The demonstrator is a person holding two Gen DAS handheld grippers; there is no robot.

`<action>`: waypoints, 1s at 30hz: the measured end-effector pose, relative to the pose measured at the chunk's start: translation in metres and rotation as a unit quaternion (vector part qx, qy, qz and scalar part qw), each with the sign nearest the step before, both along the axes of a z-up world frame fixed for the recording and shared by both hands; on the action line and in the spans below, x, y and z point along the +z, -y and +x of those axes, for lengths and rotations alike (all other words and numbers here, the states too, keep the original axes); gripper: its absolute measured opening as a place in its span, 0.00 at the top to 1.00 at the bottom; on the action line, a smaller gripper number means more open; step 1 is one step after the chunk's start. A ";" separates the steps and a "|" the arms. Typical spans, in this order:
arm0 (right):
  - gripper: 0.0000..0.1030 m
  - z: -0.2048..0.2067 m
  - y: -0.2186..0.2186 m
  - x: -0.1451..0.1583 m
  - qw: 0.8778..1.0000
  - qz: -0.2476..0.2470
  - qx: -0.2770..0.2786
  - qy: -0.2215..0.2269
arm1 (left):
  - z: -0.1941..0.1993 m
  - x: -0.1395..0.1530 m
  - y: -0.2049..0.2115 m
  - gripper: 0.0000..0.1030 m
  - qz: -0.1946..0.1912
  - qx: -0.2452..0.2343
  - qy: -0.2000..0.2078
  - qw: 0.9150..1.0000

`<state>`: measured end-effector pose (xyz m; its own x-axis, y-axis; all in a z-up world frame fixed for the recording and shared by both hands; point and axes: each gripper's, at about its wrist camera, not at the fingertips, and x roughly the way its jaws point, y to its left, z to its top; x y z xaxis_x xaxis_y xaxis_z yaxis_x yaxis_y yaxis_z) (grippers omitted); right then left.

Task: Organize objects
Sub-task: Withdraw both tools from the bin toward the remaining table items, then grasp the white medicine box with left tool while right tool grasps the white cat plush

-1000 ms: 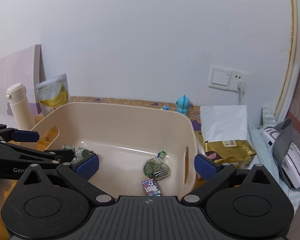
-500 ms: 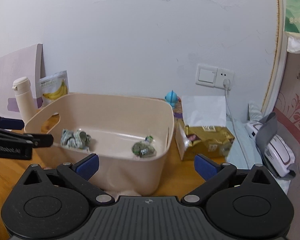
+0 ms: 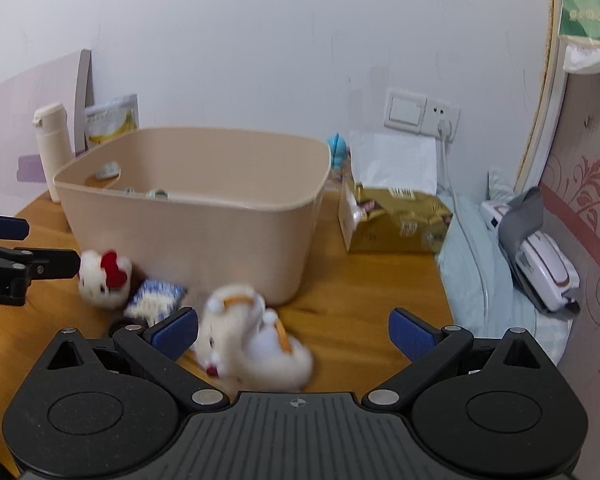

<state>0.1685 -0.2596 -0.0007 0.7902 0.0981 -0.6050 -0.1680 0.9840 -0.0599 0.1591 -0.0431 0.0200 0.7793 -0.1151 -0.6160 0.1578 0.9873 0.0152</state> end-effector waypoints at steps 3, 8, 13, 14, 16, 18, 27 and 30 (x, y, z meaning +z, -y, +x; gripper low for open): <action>0.00 -0.005 0.003 -0.010 1.000 -0.004 0.002 -0.009 | -0.008 -0.010 0.006 0.14 0.007 -0.016 -0.007 1.000; 0.00 -0.014 0.008 -0.023 1.000 -0.011 0.004 -0.018 | -0.022 -0.027 0.016 0.14 0.009 -0.041 -0.022 0.999; 0.00 -0.021 0.014 -0.040 0.999 -0.017 0.000 -0.037 | -0.026 -0.046 0.019 0.14 0.008 -0.047 -0.046 0.998; 0.00 -0.022 0.015 -0.044 0.999 -0.019 0.000 -0.041 | -0.026 -0.048 0.020 0.14 0.008 -0.048 -0.049 0.998; 0.00 -0.024 0.016 -0.050 0.999 -0.024 0.001 -0.046 | -0.026 -0.053 0.021 0.14 0.006 -0.053 -0.053 0.997; 0.00 -0.026 0.017 -0.056 0.998 -0.028 0.003 -0.051 | -0.027 -0.056 0.022 0.14 0.006 -0.058 -0.057 0.997; 0.00 -0.015 0.011 -0.070 0.998 -0.041 0.017 -0.052 | -0.019 -0.076 0.031 0.14 0.003 -0.064 -0.072 0.995; 0.00 -0.010 0.008 -0.074 0.998 -0.044 0.018 -0.048 | -0.013 -0.077 0.031 0.14 -0.002 -0.062 -0.071 0.996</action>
<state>0.1588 -0.2672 -0.0746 0.7252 0.0696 -0.6850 -0.2131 0.9687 -0.1273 0.1457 -0.0743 -0.0568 0.6638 -0.2083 -0.7183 0.2795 0.9599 -0.0201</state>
